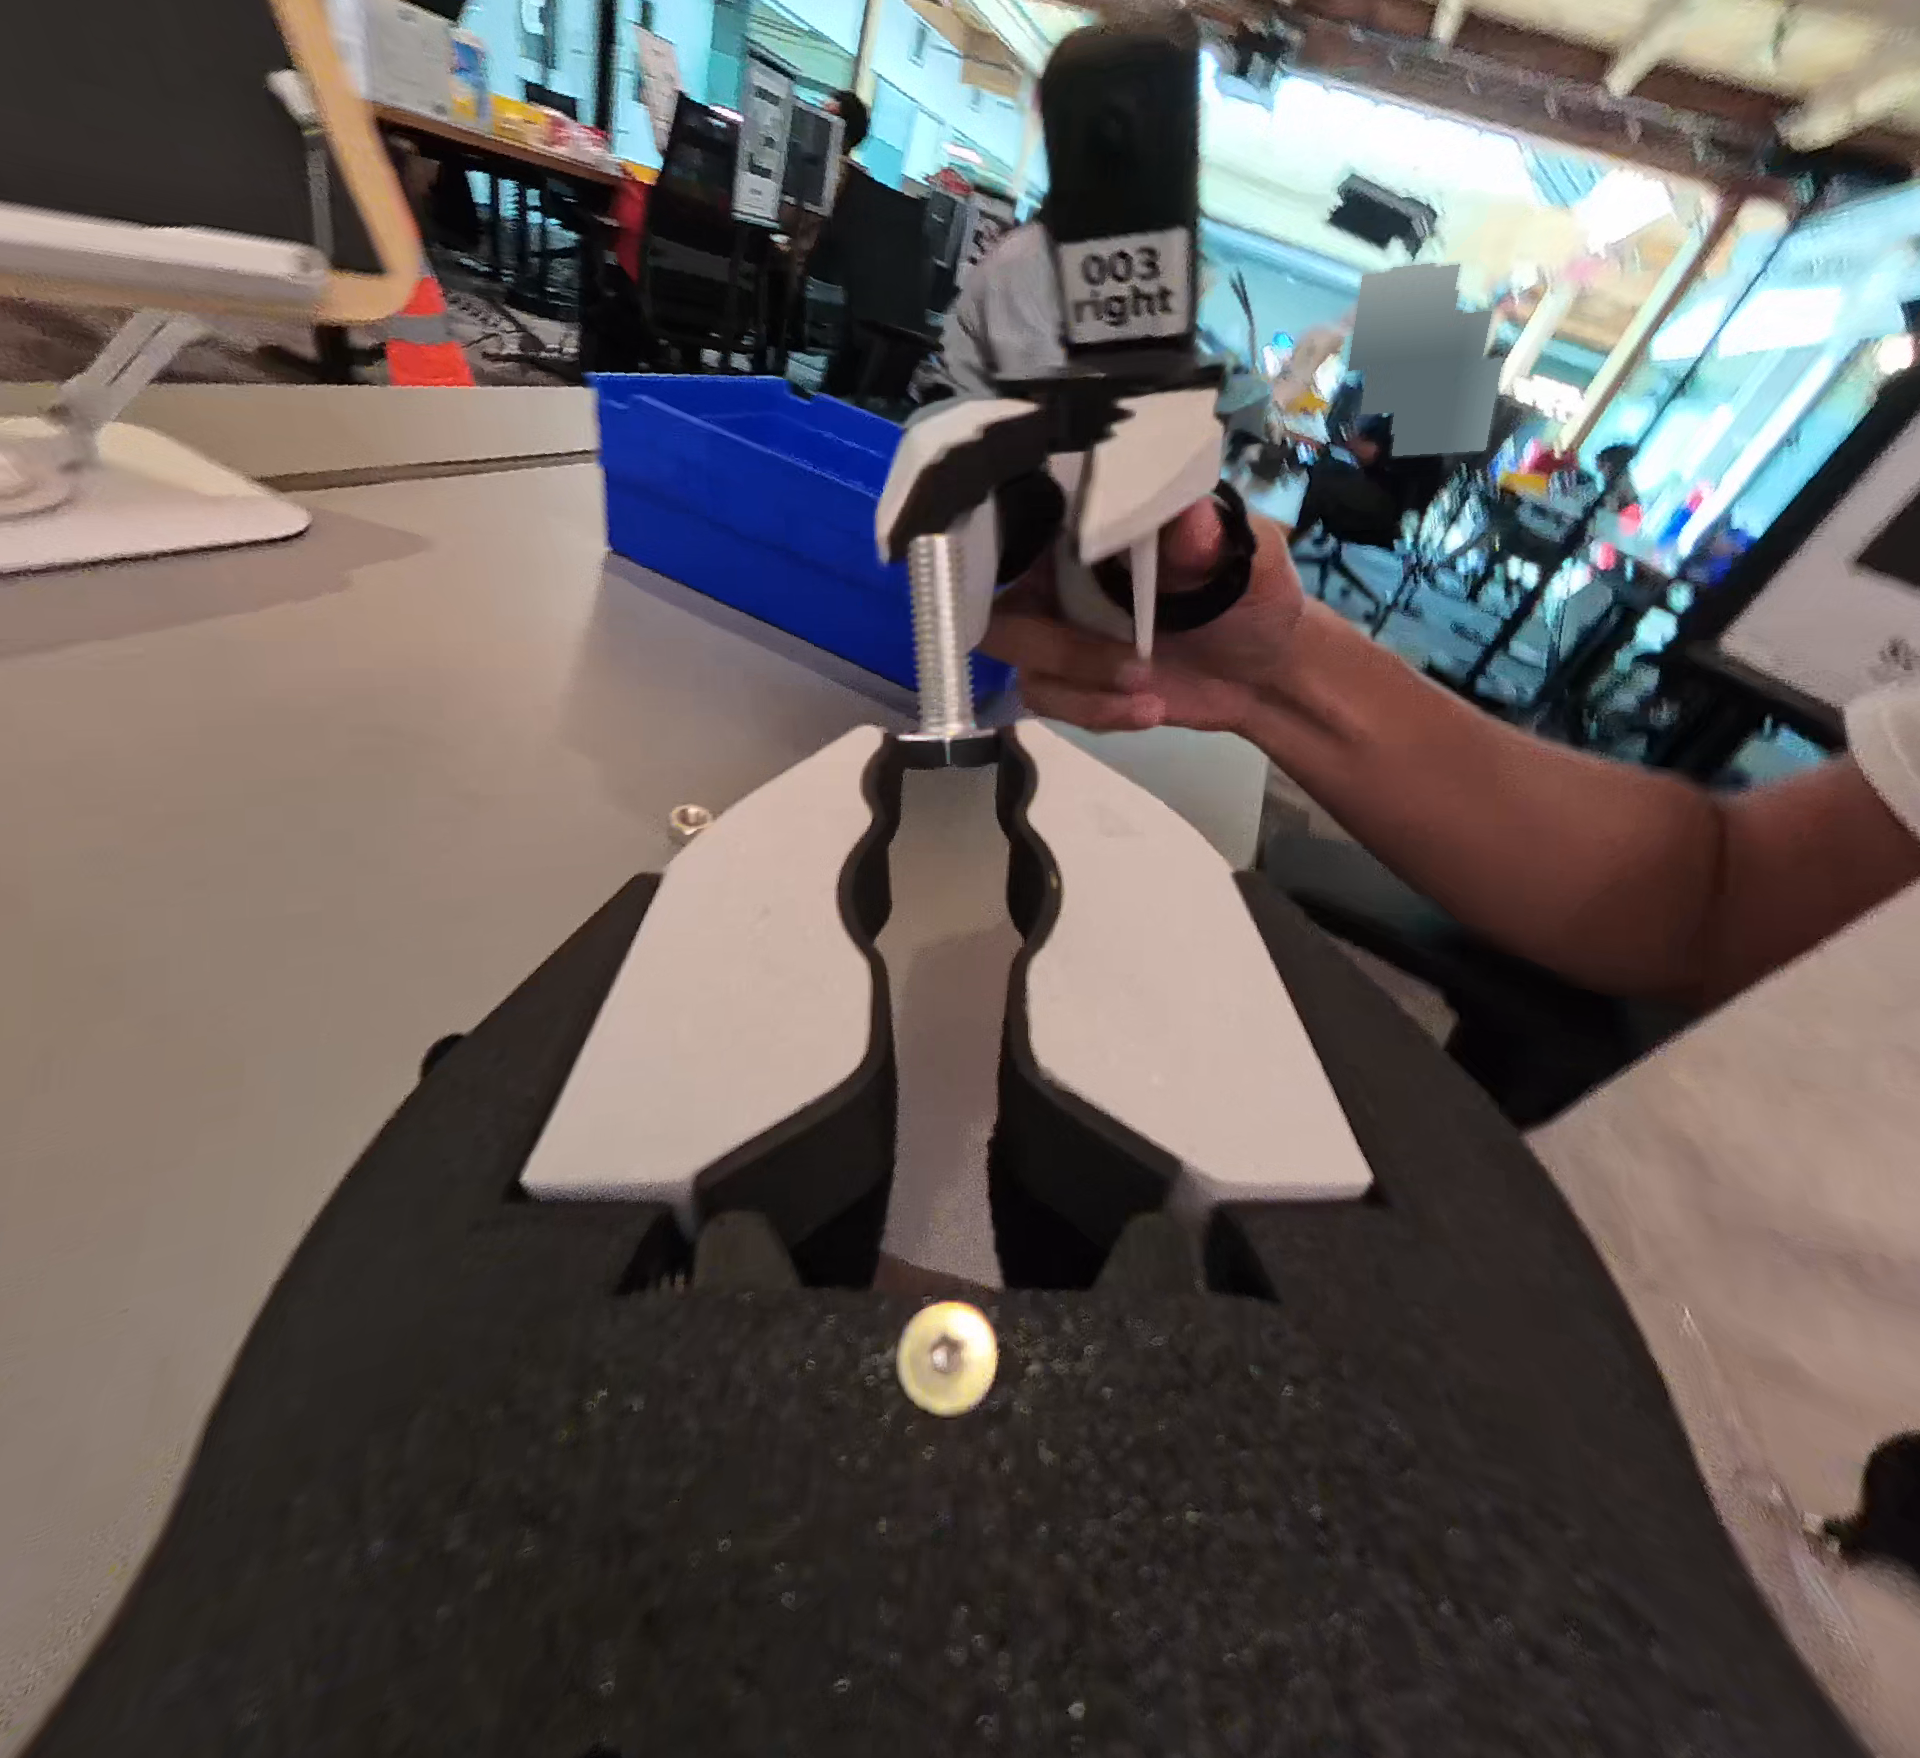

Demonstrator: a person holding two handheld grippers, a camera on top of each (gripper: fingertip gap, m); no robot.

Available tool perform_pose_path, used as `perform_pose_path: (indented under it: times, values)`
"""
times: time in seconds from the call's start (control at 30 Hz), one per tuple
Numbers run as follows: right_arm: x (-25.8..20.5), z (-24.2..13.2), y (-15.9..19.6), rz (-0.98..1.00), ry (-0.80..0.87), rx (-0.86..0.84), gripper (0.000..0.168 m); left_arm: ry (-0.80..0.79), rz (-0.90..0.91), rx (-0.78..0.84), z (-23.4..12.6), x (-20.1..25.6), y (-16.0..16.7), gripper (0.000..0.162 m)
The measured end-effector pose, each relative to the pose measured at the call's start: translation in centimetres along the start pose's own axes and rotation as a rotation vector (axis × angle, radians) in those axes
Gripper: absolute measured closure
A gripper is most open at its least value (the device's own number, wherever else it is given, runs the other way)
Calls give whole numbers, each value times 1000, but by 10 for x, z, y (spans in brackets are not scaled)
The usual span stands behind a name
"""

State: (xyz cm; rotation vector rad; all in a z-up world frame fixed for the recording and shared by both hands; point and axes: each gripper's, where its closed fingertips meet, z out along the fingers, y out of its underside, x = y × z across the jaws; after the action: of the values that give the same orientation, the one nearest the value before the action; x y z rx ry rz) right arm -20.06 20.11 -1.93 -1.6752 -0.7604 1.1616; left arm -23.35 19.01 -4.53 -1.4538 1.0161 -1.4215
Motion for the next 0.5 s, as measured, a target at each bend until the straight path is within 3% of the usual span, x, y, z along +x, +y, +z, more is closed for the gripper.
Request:
perform_pose_path:
  times: [0.13, 0.2, 0.33, 0.5]
  values:
    - [108, -63, 48, -19, 526, -298, 133, -198, 45, -88, -9, -34, 12, 145]
    - [126, -66, 78, 31, 585, -396, 124, -251, 74, -145, -11, -45, 22, 145]
    - [141, -56, 123, 10, 645, -577, 123, -243, 97, -186, -11, -46, 33, 145]
    - [146, -47, 125, -78, 731, -605, 136, -245, 138, -203, -15, -45, 33, 145]
